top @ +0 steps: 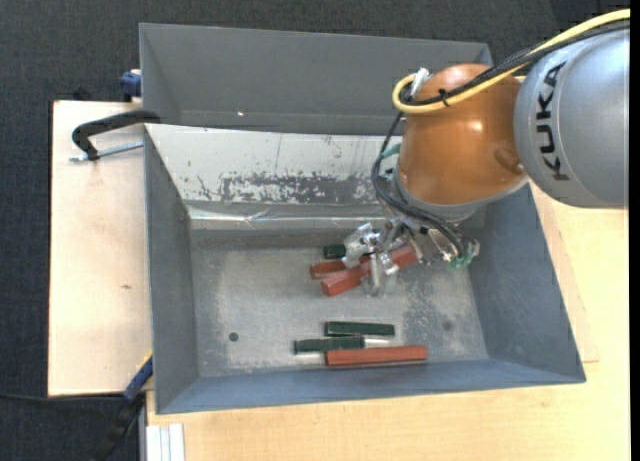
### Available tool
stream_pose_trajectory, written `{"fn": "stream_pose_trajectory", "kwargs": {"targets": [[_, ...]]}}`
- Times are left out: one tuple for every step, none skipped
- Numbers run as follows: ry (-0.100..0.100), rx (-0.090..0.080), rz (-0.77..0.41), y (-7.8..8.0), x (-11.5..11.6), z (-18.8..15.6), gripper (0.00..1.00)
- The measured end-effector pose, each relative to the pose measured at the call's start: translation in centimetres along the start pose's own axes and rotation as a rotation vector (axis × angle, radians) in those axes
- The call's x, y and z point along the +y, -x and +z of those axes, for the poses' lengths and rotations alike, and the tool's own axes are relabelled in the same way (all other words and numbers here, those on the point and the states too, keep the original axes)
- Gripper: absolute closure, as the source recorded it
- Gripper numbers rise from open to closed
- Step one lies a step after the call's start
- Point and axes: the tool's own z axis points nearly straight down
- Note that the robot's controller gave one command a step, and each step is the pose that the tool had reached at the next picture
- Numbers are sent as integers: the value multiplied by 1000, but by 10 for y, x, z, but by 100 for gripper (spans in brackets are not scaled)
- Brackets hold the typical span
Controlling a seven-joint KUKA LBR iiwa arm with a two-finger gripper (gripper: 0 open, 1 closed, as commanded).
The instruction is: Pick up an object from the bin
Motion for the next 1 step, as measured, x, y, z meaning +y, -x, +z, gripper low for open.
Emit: {"fn": "stream_pose_trajectory", "kwargs": {"targets": [[-5,-9,6,-4,-9,-39,100]]}}
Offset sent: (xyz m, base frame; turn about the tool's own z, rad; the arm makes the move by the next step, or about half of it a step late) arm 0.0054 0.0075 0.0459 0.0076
